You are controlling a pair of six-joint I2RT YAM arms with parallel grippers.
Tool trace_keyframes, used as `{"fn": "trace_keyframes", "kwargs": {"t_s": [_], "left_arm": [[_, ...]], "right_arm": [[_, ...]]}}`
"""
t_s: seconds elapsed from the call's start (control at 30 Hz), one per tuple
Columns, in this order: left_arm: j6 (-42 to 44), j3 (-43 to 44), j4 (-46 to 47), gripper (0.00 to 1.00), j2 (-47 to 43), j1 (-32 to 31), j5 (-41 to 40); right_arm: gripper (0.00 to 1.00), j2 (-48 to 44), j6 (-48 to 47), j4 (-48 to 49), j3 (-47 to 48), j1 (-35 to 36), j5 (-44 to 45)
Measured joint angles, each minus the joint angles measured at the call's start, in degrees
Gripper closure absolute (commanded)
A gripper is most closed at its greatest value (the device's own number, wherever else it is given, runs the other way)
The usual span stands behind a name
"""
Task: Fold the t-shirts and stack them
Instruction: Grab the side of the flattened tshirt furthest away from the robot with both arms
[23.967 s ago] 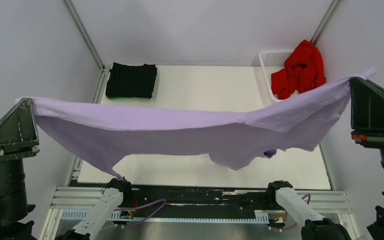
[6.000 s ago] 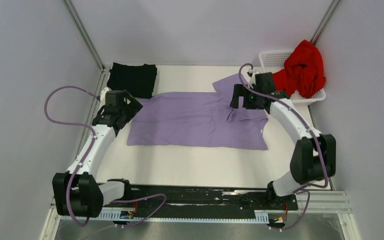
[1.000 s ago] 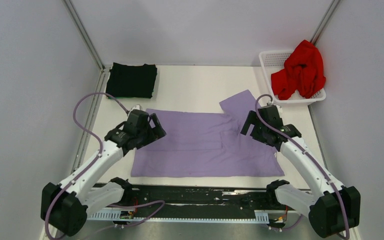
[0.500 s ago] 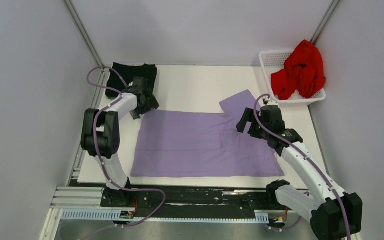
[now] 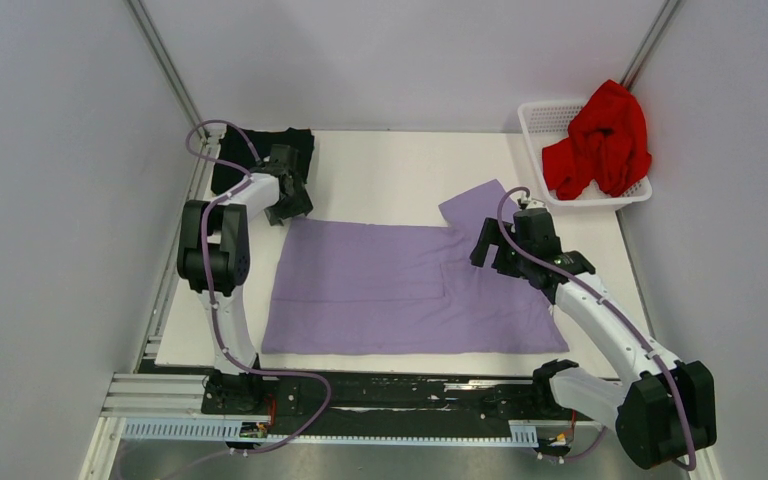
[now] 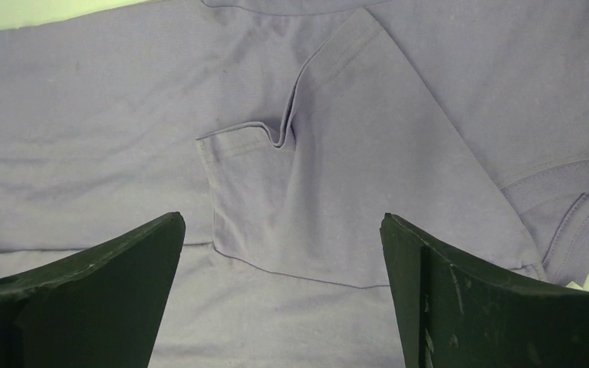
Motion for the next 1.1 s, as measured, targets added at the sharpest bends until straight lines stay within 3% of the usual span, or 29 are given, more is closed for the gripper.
{"fn": "trace_keyframes", "kwargs": {"t_s": [0.37,0.7,0.83,1.0,1.1], "left_arm": [[1.14,3.58,-4.66,0.48,2.29,-1.09,-2.25],[1.16,6.36,-8.7,0.58,3.74,-5.05,-6.16],[1.01,6.38,-9.88,0.72,3.78,-5.6,-7.85],[0.9,7.13,-11.54,0.98,4.33,-5.86,-9.18],[1.01,7.3,-12.33,1.0,4.42,-5.86,-9.46]], "right_arm": [[0.0,0.09,0.0,0.04,-0.02,0.0,1.22],[0.0,0.09,0.02,0.09,-0.57,0.0,3.1],[0.0,0.11,0.0,0.09,-0.57,0.02,3.48],[0.0,0.13,0.0,0.09,-0.57,0.02,4.04],[0.0,0.48,0.0,0.13,-0.57,0.02,4.72]]}}
